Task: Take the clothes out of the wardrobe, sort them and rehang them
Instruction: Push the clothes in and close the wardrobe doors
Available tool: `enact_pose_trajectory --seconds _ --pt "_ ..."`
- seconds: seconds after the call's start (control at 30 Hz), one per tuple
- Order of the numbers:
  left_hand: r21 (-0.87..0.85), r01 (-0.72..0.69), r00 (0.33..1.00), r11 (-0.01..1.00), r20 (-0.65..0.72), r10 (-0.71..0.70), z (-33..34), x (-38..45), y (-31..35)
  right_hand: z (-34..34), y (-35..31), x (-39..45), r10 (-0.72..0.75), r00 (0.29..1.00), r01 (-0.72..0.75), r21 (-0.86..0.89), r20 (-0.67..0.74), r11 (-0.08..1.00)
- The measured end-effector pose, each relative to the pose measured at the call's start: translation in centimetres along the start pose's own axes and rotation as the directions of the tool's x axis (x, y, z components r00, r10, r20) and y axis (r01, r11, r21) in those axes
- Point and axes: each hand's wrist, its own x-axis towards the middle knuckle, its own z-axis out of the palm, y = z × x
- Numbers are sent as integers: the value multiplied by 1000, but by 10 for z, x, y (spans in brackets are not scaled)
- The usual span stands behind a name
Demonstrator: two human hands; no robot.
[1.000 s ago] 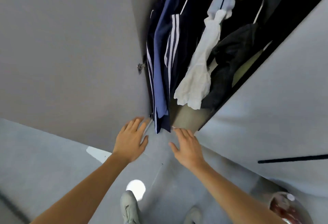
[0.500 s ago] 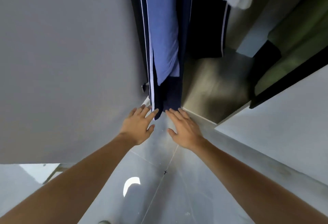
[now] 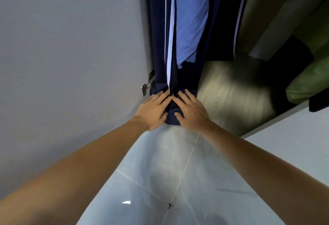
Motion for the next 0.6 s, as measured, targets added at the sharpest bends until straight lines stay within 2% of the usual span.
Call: enact_pose_trajectory --seconds 0.13,0.23,0.37,0.5,0.6 --pt "-15 38 999 999 5 -38 3 26 -6 -3 23 11 86 996 -87 11 22 996" --pt "-85 81 996 993 51 -77 5 43 -8 -10 33 16 191 980 -196 101 57 975" --pt "-102 77 996 992 42 -73 2 65 -8 -17 51 20 282 959 -283 170 29 944" --pt "-103 55 998 993 43 -51 1 84 -6 -9 52 8 258 966 -259 108 22 960" --pt "-25 69 997 997 -21 -69 1 91 -1 3 45 -7 101 991 -98 42 -86 994"
